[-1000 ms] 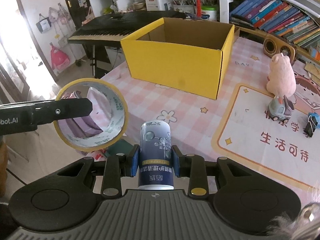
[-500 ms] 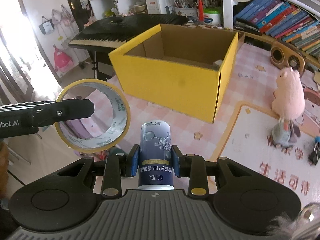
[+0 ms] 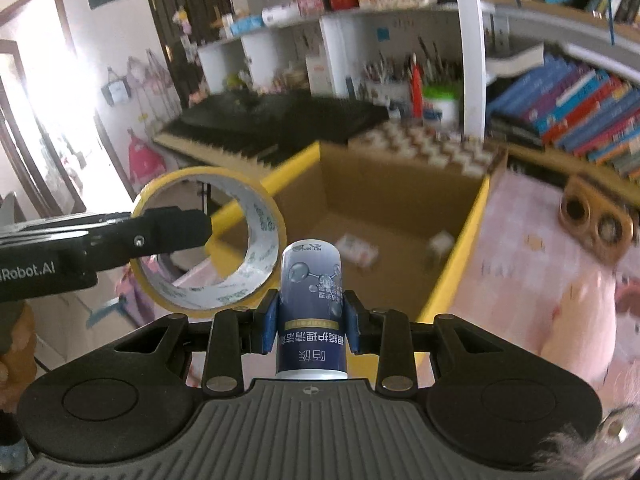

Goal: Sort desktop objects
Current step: 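Lower both tools into the yellow box and open them to drop the items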

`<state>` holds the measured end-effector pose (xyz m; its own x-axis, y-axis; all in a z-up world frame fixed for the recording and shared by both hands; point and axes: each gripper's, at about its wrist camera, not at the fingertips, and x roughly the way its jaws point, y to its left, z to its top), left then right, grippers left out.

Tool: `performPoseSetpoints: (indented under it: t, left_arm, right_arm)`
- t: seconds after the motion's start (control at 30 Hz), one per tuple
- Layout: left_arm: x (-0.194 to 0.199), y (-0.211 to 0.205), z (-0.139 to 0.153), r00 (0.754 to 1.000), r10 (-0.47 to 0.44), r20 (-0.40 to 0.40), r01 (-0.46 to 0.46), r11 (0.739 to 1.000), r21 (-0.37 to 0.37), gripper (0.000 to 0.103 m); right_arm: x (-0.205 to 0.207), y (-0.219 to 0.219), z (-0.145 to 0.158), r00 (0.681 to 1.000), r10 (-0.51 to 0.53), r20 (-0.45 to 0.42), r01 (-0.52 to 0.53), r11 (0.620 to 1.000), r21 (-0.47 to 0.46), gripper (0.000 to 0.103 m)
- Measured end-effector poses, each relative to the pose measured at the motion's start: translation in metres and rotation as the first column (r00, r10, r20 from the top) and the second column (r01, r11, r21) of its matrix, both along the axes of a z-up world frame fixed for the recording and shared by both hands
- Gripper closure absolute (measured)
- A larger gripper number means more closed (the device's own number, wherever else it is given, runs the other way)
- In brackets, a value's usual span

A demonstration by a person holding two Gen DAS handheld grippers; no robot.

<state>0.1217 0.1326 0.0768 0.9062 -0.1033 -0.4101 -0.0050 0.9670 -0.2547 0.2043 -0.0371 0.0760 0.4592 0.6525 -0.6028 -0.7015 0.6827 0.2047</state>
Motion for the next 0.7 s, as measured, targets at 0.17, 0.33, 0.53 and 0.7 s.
performPoseSetpoints:
  t: [0.17, 0.33, 0.53, 0.7]
  left_arm:
    - [0.032, 0.007, 0.004, 0.999, 0.039, 0.022, -0.04, 0.999, 0.022, 0.063]
    - [0.066, 0.007, -0.005, 0.999, 0.051, -0.008, -0.051, 0.997, 0.065, 0.063]
    - [0.104, -0.002, -0.033, 0.992, 0.031, -0.118, -0.012, 0.987, 0.16, 0.063]
    - [0.12, 0.0, -0.06, 0.975, 0.024, -0.22, 0.013, 0.987, 0.163, 0.063]
  right_arm:
    - [0.041, 0.007, 0.015, 0.999, -0.011, 0.054, 0.01, 0.999, 0.031, 0.073]
    - [0.077, 0.017, 0.017, 0.996, -0.008, 0.092, 0.005, 0.999, 0.034, 0.072]
    - [0.113, 0.043, -0.007, 0.996, 0.044, 0.08, -0.039, 0.997, -0.068, 0.073]
    - [0.126, 0.059, -0.045, 0.994, 0.1, 0.049, -0.088, 0.973, -0.215, 0.072]
